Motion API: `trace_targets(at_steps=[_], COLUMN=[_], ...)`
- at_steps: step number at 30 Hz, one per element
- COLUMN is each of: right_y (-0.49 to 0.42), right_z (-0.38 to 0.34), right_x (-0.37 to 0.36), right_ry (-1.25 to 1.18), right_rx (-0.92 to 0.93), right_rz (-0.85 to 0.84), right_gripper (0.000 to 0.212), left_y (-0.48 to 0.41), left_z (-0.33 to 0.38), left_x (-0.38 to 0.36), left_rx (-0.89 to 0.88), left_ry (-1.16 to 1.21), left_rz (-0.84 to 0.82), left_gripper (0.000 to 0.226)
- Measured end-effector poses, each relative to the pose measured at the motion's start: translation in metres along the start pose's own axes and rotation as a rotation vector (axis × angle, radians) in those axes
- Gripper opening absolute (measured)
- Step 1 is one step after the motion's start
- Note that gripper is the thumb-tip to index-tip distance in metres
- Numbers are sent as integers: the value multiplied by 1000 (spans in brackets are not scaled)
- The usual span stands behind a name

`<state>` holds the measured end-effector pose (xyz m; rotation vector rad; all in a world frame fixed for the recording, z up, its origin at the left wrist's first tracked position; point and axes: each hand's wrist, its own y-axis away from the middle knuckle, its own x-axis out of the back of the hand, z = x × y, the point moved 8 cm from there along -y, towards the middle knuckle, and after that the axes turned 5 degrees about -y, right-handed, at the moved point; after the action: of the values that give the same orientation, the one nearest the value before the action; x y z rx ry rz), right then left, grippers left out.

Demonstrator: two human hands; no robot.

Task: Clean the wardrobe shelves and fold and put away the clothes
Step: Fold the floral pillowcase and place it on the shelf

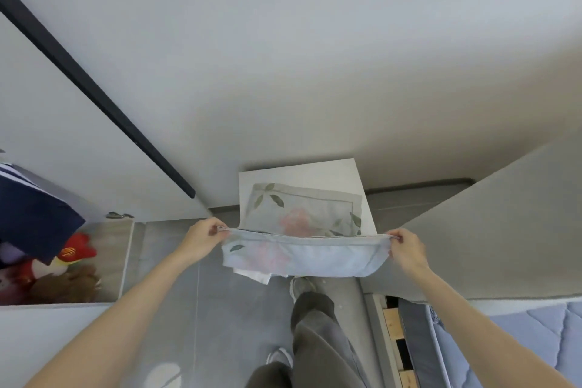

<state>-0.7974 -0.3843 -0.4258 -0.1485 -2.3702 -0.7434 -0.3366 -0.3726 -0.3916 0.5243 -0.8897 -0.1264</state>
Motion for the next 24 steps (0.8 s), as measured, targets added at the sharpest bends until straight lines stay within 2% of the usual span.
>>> trace_targets(at_steps=[6,13,19,24], right_y=[-91,-199,-252,-278], right_z=[-22,-7,15,31], right_x=[-20,-67,-105,-129], right_ry=[-57,-3,31,61], right_rx=[-17,-65,-115,-115], right_rz=[96,135,110,98], right_gripper=[25,23,26,26], left_y=[-108,-226,-282,-305], left_z=[8,-11,-27,-53], left_x=[-7,-44,-80,-110], left_rx=[161,303,332,371], left_ry=[238,378,395,347], left_rz=[90,175,273,261], left_gripper=[17,17,14,11])
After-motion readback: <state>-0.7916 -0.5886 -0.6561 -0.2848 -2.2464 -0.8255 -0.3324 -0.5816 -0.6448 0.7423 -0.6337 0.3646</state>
